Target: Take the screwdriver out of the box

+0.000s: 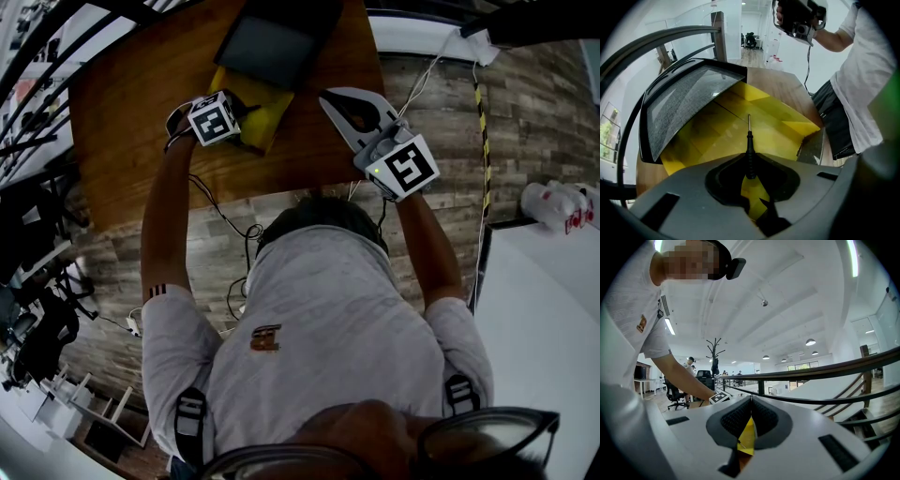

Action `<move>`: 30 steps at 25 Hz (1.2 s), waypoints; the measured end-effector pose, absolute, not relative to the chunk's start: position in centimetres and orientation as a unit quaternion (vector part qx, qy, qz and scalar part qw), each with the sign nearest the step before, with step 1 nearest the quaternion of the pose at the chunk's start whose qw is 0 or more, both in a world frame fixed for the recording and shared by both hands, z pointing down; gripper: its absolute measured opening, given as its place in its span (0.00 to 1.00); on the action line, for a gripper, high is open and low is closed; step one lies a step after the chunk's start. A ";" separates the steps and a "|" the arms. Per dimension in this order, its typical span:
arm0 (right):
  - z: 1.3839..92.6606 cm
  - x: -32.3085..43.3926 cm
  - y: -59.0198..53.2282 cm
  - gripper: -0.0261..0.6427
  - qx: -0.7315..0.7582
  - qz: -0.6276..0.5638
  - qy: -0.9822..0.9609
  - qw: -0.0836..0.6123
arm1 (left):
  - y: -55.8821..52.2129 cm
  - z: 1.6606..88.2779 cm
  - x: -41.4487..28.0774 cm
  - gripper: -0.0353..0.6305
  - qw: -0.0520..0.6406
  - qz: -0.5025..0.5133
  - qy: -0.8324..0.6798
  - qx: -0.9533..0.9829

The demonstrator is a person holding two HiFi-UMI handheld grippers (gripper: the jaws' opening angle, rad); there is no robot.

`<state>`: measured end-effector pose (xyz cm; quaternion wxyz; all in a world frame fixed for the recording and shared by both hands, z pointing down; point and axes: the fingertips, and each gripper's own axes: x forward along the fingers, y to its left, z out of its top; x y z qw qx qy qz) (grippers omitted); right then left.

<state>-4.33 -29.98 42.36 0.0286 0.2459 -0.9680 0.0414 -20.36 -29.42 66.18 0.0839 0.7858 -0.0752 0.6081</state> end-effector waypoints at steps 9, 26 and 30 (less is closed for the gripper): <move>41.7 -4.3 -29.2 0.09 0.243 0.035 -0.969 0.021 | -28.7 65.3 -20.3 0.17 0.084 0.592 -0.108 0.795; 40.3 -5.4 -26.0 0.09 0.224 0.025 -0.974 0.023 | -27.0 56.8 -20.1 0.17 0.093 0.398 -0.304 0.861; 39.2 -6.1 -24.8 0.09 0.216 0.017 -0.976 0.019 | -26.3 52.7 -19.4 0.17 0.078 0.324 -0.358 0.872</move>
